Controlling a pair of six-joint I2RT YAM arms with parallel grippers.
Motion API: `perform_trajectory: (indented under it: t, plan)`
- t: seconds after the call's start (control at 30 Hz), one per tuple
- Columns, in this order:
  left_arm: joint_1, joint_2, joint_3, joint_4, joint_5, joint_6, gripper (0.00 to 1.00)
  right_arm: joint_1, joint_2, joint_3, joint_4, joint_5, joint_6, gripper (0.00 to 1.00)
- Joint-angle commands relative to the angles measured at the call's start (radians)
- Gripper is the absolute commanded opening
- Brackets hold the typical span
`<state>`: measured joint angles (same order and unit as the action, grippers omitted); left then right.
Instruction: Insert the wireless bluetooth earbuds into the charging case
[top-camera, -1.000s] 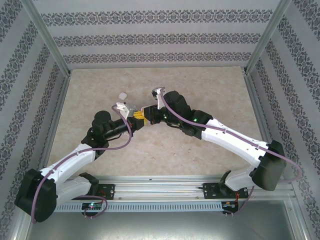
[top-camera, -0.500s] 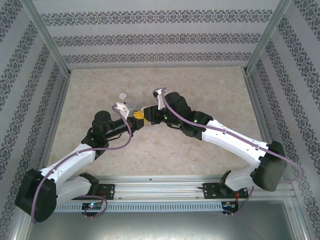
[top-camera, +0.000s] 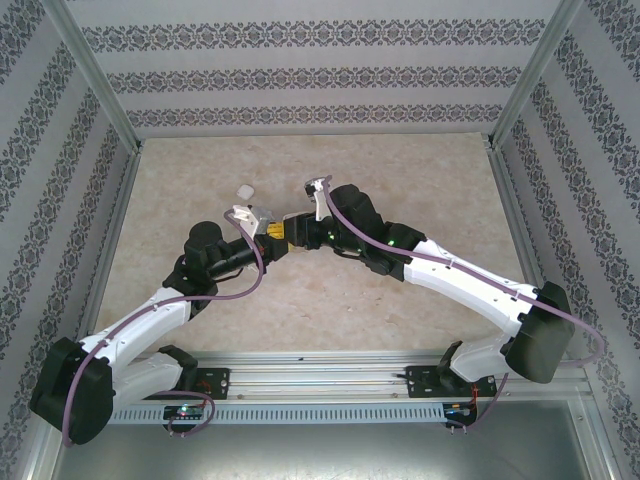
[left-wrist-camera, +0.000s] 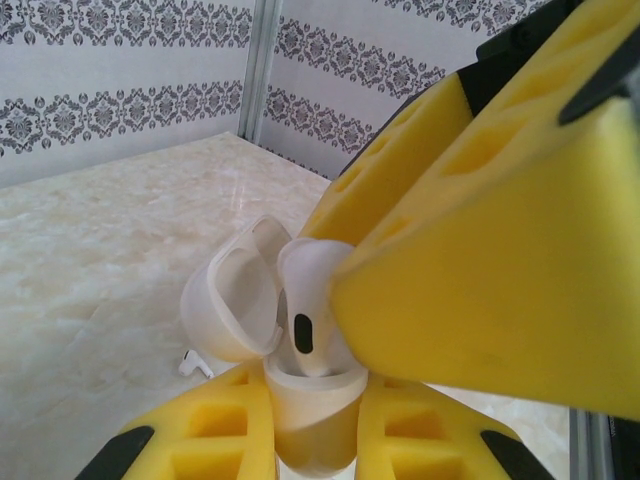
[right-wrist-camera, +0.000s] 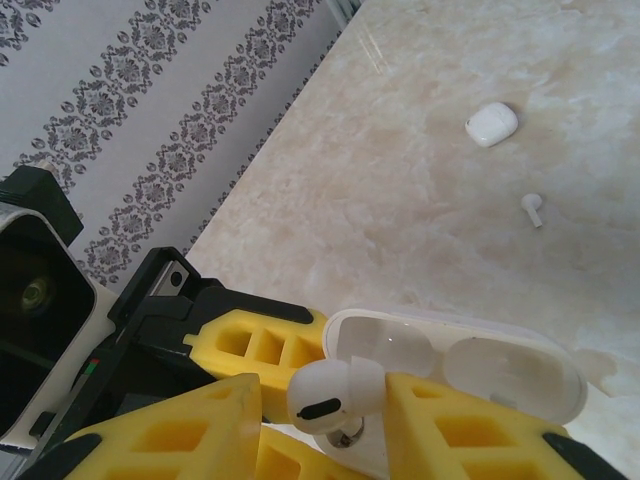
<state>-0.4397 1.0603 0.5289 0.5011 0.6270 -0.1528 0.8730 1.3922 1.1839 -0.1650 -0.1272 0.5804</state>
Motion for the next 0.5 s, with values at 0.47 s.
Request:
perform_trajectory:
  t: [0.47]
  plan:
    - [-0.013, -0.039, 0.022, 0.042, 0.033, 0.027, 0.0, -0.006, 0.011, 0.032, -0.126, 0.012, 0.058, 0.41]
